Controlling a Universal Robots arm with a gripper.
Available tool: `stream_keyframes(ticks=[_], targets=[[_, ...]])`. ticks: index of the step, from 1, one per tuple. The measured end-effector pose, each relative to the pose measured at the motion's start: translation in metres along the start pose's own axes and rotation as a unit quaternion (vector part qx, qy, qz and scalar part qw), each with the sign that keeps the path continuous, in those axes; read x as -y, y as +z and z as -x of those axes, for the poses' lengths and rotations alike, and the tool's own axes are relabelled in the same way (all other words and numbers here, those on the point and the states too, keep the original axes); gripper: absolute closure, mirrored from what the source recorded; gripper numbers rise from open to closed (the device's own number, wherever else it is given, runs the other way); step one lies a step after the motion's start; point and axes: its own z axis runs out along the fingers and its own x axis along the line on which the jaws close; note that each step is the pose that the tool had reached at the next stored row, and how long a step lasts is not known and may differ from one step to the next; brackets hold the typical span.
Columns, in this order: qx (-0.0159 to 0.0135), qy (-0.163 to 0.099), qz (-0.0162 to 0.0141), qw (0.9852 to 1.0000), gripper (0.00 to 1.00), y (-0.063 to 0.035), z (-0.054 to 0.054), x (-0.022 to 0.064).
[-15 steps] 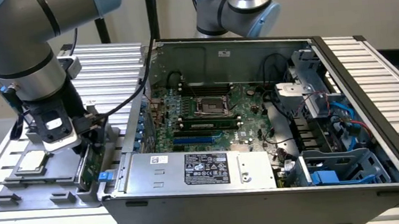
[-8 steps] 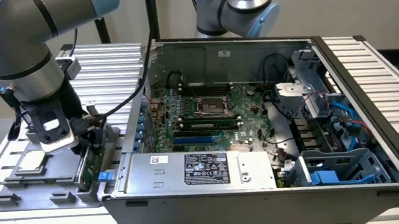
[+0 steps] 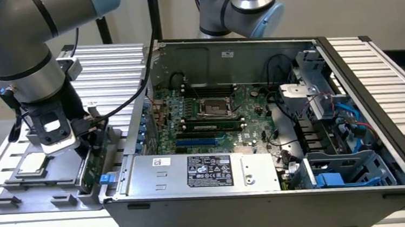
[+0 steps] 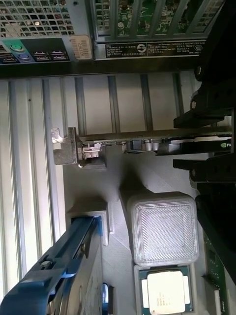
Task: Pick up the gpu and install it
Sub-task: 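Pick up the gpu and move the gpu toward the slot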
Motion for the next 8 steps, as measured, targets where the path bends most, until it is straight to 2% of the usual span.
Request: stream_keyframes(ticks=[2,3,8], targets=[[0.0029,0.000,0.0003,1.0000,0.61,0.0001,0.0000,-0.0004],[0.0034,0.000,0.0004,1.0000,0.61,0.0002,0.0000,-0.0004],[0.0039,0.000,0.0004,1.0000,0.61,0.0015,-0.0014,-0.0003]])
